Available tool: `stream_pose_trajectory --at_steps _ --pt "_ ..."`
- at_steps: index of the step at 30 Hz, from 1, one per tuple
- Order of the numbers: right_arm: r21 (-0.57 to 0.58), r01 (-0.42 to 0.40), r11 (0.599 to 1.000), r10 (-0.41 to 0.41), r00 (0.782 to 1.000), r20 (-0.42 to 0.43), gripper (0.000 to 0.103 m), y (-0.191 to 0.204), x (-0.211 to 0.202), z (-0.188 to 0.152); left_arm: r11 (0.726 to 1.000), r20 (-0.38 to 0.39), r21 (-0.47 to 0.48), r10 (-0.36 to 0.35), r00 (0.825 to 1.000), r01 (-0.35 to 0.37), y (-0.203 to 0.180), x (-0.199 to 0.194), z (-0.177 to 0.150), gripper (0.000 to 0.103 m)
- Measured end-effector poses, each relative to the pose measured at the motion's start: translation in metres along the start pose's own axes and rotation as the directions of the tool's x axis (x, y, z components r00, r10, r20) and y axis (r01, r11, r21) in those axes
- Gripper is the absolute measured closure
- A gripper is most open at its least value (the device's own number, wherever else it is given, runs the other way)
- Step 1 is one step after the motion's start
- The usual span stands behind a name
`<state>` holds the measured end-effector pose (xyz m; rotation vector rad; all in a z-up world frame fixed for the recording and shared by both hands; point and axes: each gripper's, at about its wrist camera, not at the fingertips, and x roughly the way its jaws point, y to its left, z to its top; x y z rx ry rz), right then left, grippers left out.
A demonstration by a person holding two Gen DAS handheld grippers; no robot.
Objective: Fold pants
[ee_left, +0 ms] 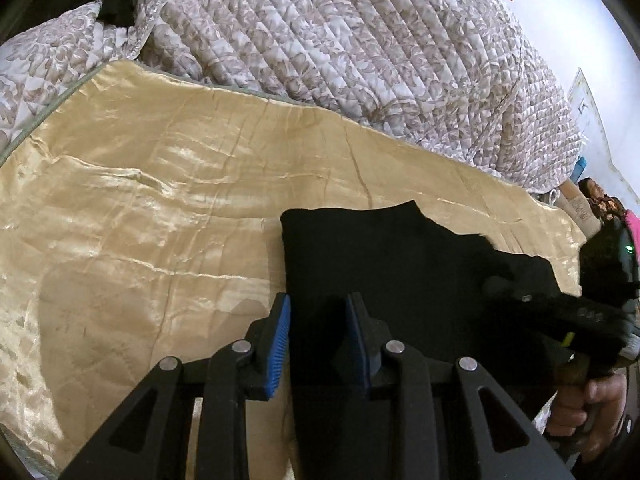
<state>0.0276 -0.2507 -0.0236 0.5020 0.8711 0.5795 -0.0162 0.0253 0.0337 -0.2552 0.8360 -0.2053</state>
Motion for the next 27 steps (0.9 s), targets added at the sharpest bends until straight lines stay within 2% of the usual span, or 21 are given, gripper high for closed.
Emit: stream_pose_trajectory --at_steps 2,5,7,8,9,14,20,24,27 --pt "0.018 -0.03 0.999 0.029 0.999 0.044 0.1 0.003 -0.016 -0.003 1.0 0.009 0.005 -0.007 1.0 0.007 0.0 -0.003 -0.001 0.072" --pt "0.031 0.005 1.0 -0.008 0.996 0.091 0.1 -0.001 -0.035 -0.01 1.0 0.002 0.015 -0.015 1.0 0.015 -0.002 -0.002 -0.003 0.072" --pt "0.089 0.045 0.995 -0.05 0.997 0.054 0.1 -0.019 -0.029 -0.016 1.0 -0.007 0.016 -0.018 1.0 0.018 -0.005 0.0 -0.004 0.072" --pt "0.105 0.054 0.993 -0.057 0.998 0.026 0.1 -0.024 -0.023 -0.017 1.0 -0.009 0.018 -0.022 1.0 0.022 -0.006 0.0 -0.004 0.072" --pt "0.105 0.047 0.993 -0.051 0.998 0.032 0.1 -0.026 -0.022 -0.018 0.999 -0.008 0.023 -0.026 1.0 0.026 -0.008 0.0 -0.004 0.072" --pt "0.076 0.075 0.994 -0.079 0.996 0.048 0.1 -0.017 -0.029 -0.018 0.998 0.013 0.057 -0.025 1.0 0.025 -0.014 -0.006 -0.006 0.072" --pt "0.03 0.115 0.993 -0.117 0.992 0.048 0.1 -0.015 -0.028 -0.02 0.998 0.004 0.059 -0.026 1.0 0.026 -0.015 -0.007 -0.007 0.072" --pt "-0.025 0.235 0.972 -0.229 0.961 0.154 0.097 -0.002 -0.05 -0.014 0.997 0.018 0.073 -0.017 1.0 0.016 -0.021 -0.003 0.003 0.072" --pt "-0.073 0.222 0.972 -0.205 0.961 0.185 0.097 0.008 -0.052 -0.006 0.995 0.014 0.103 -0.015 1.0 0.014 -0.033 0.009 0.023 0.072"
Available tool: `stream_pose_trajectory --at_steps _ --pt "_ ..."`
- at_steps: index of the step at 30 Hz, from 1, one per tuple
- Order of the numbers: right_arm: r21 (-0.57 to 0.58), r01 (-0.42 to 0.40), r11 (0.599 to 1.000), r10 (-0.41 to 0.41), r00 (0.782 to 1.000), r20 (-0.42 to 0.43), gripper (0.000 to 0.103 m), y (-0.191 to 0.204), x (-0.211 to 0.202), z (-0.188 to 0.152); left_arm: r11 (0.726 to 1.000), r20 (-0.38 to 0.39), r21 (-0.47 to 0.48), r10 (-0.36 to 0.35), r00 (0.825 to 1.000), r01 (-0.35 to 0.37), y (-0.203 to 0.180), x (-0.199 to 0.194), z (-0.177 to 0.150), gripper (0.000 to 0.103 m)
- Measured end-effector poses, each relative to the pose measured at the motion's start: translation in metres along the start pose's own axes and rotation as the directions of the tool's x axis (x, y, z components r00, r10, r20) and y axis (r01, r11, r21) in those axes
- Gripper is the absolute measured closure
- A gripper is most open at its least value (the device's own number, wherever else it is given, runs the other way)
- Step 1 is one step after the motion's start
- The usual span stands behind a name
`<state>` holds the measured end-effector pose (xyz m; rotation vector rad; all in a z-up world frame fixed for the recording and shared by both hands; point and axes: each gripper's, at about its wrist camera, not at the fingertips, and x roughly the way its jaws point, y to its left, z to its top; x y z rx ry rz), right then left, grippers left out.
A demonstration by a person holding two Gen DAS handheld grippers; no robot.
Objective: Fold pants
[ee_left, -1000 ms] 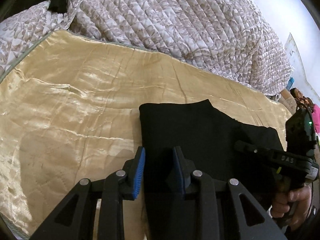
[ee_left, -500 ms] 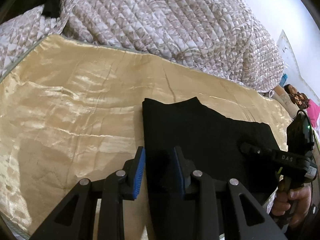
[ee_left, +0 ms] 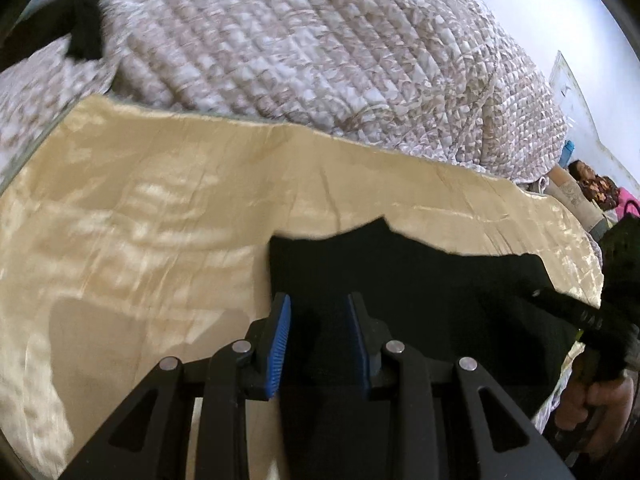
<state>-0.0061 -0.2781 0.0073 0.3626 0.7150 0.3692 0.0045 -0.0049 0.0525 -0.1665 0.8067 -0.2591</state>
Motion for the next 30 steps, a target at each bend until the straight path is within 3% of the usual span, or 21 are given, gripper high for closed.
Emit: stream_pose_trajectory --at_steps 4,7,8,15,23,25,27,30 --pt "-0.049 0.016 0.999 -0.018 0.998 -0.057 0.097 0.013 0.03 0.016 0.999 -0.036 0.033 0.005 0.999 -0.004 -0.007 0.029 0.02 0.072" --pt "-0.039 0.088 0.995 -0.092 0.988 -0.128 0.097 0.005 0.057 0.018 0.998 -0.089 0.049 0.042 0.995 -0.038 -0.003 0.055 0.018 0.072" --pt "-0.02 0.091 0.996 -0.093 0.986 -0.142 0.097 -0.001 0.061 0.018 0.998 -0.071 0.051 0.036 0.997 -0.032 -0.002 0.055 0.016 0.072" --pt "-0.046 0.093 0.995 -0.098 0.989 -0.115 0.097 0.003 0.044 0.01 0.995 -0.04 0.07 0.072 0.997 -0.069 -0.01 0.033 0.009 0.072" --pt "-0.197 0.104 0.975 -0.118 0.991 -0.059 0.097 0.032 0.01 -0.029 0.991 -0.032 0.082 0.105 0.994 -0.103 -0.017 0.004 -0.026 0.072" --pt "-0.23 0.112 0.967 -0.129 0.99 -0.059 0.094 0.035 0.007 -0.042 0.988 -0.036 0.103 0.119 0.992 -0.114 -0.019 0.001 -0.035 0.072" --pt "-0.265 0.11 0.958 -0.124 0.992 -0.038 0.085 0.036 0.004 -0.055 0.983 -0.028 0.132 0.135 0.99 -0.131 -0.022 -0.002 -0.043 0.072" --pt "-0.317 0.145 0.937 -0.158 0.987 -0.017 0.085 0.04 -0.001 -0.062 0.98 -0.021 0.144 0.144 0.989 -0.139 -0.025 -0.009 -0.047 0.072"
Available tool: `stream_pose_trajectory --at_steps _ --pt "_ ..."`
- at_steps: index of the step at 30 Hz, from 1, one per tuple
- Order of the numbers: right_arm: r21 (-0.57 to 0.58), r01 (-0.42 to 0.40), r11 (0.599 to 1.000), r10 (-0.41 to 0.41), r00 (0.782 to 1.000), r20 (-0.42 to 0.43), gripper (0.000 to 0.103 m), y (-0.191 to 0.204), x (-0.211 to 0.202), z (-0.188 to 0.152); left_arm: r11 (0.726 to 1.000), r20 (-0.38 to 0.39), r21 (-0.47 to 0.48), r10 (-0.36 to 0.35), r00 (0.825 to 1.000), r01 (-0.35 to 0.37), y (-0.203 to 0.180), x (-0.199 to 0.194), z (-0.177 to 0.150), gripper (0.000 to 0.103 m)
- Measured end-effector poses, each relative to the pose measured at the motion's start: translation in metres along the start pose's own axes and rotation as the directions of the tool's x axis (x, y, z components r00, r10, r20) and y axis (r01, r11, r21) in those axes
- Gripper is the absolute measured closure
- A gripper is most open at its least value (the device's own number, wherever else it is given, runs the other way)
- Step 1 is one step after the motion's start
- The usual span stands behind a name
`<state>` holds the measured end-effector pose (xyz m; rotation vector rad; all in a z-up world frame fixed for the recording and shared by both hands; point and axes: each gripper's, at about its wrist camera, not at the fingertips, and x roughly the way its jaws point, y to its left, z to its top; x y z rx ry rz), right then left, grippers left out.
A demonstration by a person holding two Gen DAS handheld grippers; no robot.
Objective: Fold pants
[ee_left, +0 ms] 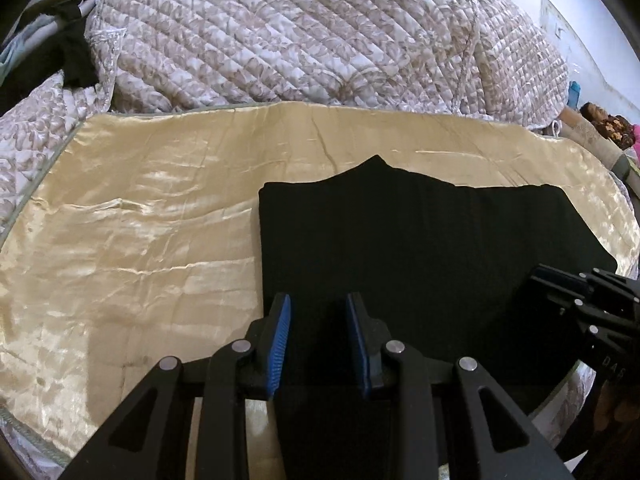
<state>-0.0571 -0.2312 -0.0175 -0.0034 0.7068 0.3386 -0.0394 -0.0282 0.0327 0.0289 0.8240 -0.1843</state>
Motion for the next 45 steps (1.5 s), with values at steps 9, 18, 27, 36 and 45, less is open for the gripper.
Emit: stream_pose_trajectory --at_steps 9,18,27,36,45 --pt "-0.032 0.005 0.999 -0.004 0.999 0.047 0.085 0.017 -0.028 -0.014 0.999 0.023 -0.041 0.007 1.0 -0.006 0.0 -0.026 -0.019 0.072" --pt "-0.052 -0.005 0.999 0.006 1.0 0.017 0.087 0.02 -0.022 -0.032 0.999 0.021 -0.026 0.03 0.999 -0.029 -0.001 -0.029 -0.038 0.072" --pt "-0.058 -0.005 0.998 0.007 1.0 0.028 0.087 0.017 -0.022 -0.03 0.999 0.037 -0.01 0.049 0.998 -0.049 -0.002 -0.029 -0.04 0.072" --pt "-0.034 -0.001 0.999 0.003 0.999 0.052 0.087 0.019 -0.034 -0.04 0.999 0.036 -0.028 0.04 0.999 -0.039 -0.001 -0.04 -0.048 0.072" --pt "-0.037 0.002 0.999 0.0 0.999 0.052 0.087 0.015 -0.032 -0.043 0.999 0.029 -0.027 0.038 0.999 -0.037 -0.001 -0.034 -0.052 0.071"
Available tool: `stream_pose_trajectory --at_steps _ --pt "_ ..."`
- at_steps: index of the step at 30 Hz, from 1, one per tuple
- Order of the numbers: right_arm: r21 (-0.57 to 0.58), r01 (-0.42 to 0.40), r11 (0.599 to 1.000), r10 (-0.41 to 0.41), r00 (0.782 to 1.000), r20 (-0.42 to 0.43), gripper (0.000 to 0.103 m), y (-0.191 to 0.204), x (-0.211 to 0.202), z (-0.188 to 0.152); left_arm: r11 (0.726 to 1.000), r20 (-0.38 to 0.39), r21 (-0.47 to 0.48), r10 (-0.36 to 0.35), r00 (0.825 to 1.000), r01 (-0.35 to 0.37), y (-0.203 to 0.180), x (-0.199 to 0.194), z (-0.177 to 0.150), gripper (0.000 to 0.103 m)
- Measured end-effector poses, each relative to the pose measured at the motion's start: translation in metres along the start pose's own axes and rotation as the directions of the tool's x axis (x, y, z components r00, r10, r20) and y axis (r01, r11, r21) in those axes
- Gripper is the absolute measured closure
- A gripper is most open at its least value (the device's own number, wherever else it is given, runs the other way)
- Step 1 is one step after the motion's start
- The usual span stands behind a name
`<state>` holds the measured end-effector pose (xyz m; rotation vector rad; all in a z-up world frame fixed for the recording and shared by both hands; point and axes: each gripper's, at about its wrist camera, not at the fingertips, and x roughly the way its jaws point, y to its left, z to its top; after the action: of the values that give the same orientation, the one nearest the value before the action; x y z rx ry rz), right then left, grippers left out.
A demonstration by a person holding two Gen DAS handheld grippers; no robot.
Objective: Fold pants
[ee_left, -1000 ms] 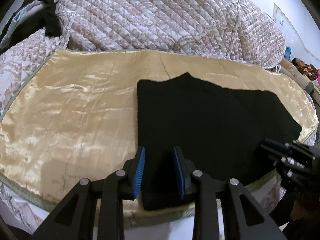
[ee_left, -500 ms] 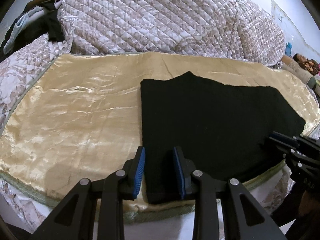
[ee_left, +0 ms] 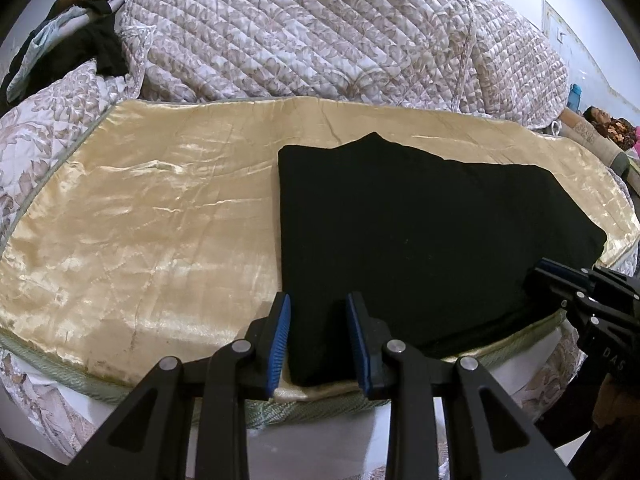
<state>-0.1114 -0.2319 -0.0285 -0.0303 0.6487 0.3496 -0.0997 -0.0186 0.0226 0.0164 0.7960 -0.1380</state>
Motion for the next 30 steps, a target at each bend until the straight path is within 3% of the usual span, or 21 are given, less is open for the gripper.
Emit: stream_pose_trajectory --at_steps 7,12,17,19,26,28,30 --pt "0.012 0.02 1.0 -0.02 1.0 0.001 0.087 -0.003 -0.001 0.001 1.0 -0.003 -0.022 -0.009 1.0 0.009 0.002 -0.003 0.002 0.071" --pt "0.102 0.079 0.992 -0.078 0.997 -0.013 0.087 -0.019 -0.006 0.006 0.999 0.023 -0.04 -0.01 1.0 0.011 0.005 -0.01 0.01 0.071" --pt "0.115 0.041 0.993 -0.042 0.999 0.008 0.087 -0.017 -0.008 0.011 0.999 -0.022 -0.019 -0.034 0.999 0.033 -0.004 0.003 0.011 0.071" --pt "0.114 0.052 0.992 -0.047 0.998 -0.046 0.087 -0.018 0.004 0.009 1.0 -0.019 -0.009 -0.027 0.999 0.027 -0.007 0.003 0.012 0.071" --pt "0.154 0.031 0.988 -0.028 0.999 -0.017 0.087 -0.028 0.006 0.033 0.999 -0.02 0.012 -0.036 0.999 0.037 -0.013 0.013 0.034 0.071" --pt "0.155 0.03 0.988 -0.017 0.996 -0.083 0.086 -0.03 0.023 0.035 0.999 -0.053 0.009 -0.034 0.998 0.035 -0.014 0.019 0.032 0.071" --pt "0.174 0.023 0.984 -0.009 0.997 -0.078 0.086 -0.034 0.025 0.034 0.999 -0.046 0.016 -0.036 0.998 0.036 -0.015 0.016 0.03 0.071"
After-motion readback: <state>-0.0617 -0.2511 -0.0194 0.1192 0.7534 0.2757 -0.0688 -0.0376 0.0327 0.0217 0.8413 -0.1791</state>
